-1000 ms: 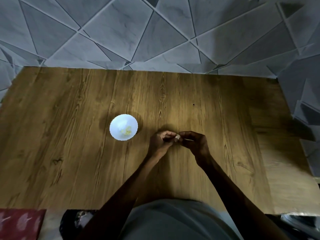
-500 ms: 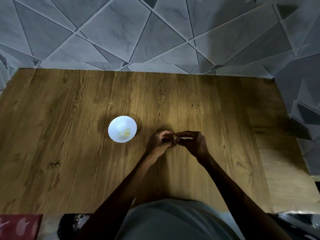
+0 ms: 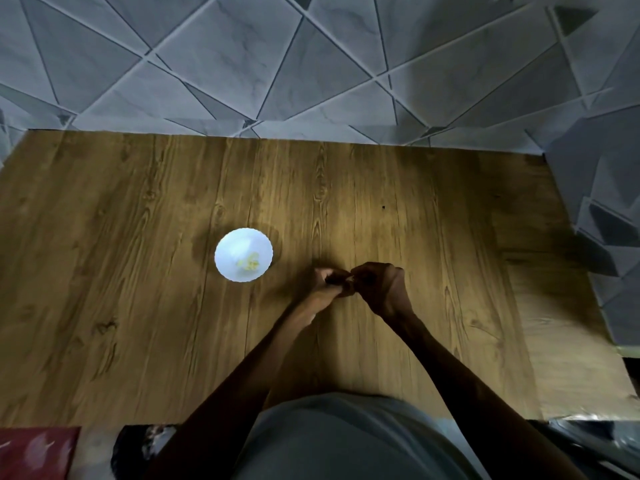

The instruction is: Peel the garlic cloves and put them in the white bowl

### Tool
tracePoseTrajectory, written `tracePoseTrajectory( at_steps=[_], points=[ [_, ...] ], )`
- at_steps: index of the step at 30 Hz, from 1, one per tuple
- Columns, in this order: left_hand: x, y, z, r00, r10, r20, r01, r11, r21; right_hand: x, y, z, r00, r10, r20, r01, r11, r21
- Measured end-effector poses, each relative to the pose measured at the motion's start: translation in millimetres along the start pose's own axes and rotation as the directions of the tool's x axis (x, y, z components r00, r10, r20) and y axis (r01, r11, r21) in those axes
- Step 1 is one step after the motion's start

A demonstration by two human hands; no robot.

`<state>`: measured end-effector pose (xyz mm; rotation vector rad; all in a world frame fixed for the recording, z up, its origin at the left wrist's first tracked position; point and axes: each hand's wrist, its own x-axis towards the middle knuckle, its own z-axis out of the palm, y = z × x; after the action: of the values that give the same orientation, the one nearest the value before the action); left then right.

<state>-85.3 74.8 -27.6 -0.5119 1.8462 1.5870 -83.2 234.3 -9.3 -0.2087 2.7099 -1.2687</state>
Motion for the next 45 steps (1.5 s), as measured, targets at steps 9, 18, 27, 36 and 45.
tracePoseTrajectory(
  at_steps=[9, 18, 27, 36, 45],
  points=[
    [0, -2, 5, 1.000, -0.020, -0.009, 0.020, 1.000, -0.014, -4, -2, 8, 0.999, -0.030, 0.032, 0.033, 0.996, -0.084],
    [7, -6, 0, 0.999, 0.046, -0.022, -0.046, 0.999, -0.010, 5, 19, 1, 0.997, 0.061, 0.053, -0.066, 0.992, 0.104],
    [3, -5, 0, 0.990, 0.139, -0.031, -0.136, 0.988, 0.075, 2, 24, -1, 0.960, 0.245, 0.137, -0.277, 0.900, 0.336],
    [1, -4, 0, 0.981, 0.186, -0.046, -0.178, 0.973, 0.145, 5, 26, 0, 0.964, 0.258, 0.065, -0.265, 0.943, 0.202],
    [15, 7, 5, 0.912, 0.400, -0.086, -0.332, 0.846, 0.417, -11, 36, -13, 0.954, 0.299, -0.004, -0.295, 0.943, 0.154]
  ],
)
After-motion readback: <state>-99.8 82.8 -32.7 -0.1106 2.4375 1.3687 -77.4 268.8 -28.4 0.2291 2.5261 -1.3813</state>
